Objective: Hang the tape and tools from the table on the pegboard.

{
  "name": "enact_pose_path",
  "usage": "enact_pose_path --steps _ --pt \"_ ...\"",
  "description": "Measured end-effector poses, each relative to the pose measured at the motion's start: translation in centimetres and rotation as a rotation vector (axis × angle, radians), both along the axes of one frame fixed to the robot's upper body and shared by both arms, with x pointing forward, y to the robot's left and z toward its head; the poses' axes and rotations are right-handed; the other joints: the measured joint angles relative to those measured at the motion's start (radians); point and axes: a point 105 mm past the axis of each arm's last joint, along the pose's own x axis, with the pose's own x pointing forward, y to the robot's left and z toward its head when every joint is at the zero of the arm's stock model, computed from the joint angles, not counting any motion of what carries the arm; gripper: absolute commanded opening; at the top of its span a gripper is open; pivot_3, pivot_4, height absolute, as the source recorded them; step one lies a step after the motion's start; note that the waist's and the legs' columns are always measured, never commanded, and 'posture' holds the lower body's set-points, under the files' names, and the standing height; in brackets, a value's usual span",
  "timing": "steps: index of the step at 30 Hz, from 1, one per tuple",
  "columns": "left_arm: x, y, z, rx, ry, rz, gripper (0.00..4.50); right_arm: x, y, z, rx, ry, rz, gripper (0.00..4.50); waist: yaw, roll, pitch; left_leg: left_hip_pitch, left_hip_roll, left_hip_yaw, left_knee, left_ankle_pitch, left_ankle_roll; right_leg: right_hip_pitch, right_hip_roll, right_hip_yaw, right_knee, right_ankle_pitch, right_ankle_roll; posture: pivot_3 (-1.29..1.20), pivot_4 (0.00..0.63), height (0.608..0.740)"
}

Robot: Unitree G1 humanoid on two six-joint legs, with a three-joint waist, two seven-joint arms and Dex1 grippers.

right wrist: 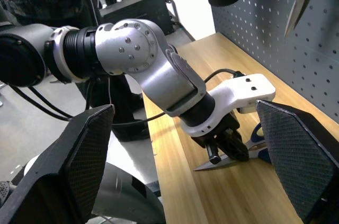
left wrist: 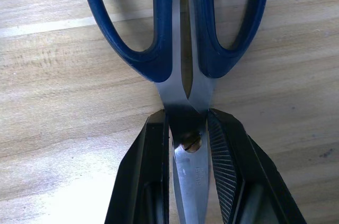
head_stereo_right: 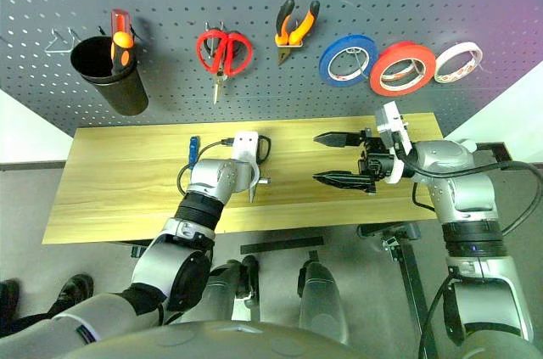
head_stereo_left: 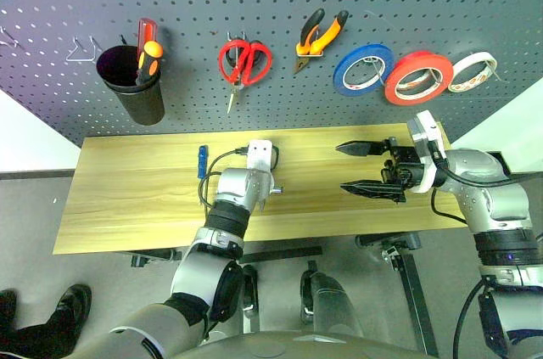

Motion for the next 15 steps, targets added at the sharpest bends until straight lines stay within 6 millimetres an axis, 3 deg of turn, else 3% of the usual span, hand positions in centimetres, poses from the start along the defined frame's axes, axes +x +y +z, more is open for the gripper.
enact_pose_path --steps 7,10,15 --pt "-0.1 -0.8 1.4 0.01 -0.118 -0.057 0.76 0.2 -0.1 0.0 -0.001 0.003 -0.004 4.5 -0.001 0.001 0.002 0.0 0.0 0.0 0.0 0.0 0.0 0.0 0.0 0.0 -0.001 0.0 0.0 -0.23 0.301 0.74" --pt "-1.1 -0.3 0.1 0.005 -0.105 -0.041 0.76 0.2 -0.1 0.0 0.0 0.003 -0.006 4.5 -0.001 0.002 0.003 0.0 0.0 0.0 -0.001 0.0 0.0 -0.001 0.0 0.0 -0.001 0.0 0.0 -0.23 0.299 0.74" --pt "-1.5 0.1 0.0 0.006 -0.106 -0.029 0.76 0.4 -0.2 0.1 0.003 0.0 -0.011 4.5 0.0 0.002 0.003 0.0 0.0 0.0 0.0 -0.001 0.001 0.0 -0.001 0.0 -0.001 0.0 0.0 -0.23 0.297 0.74"
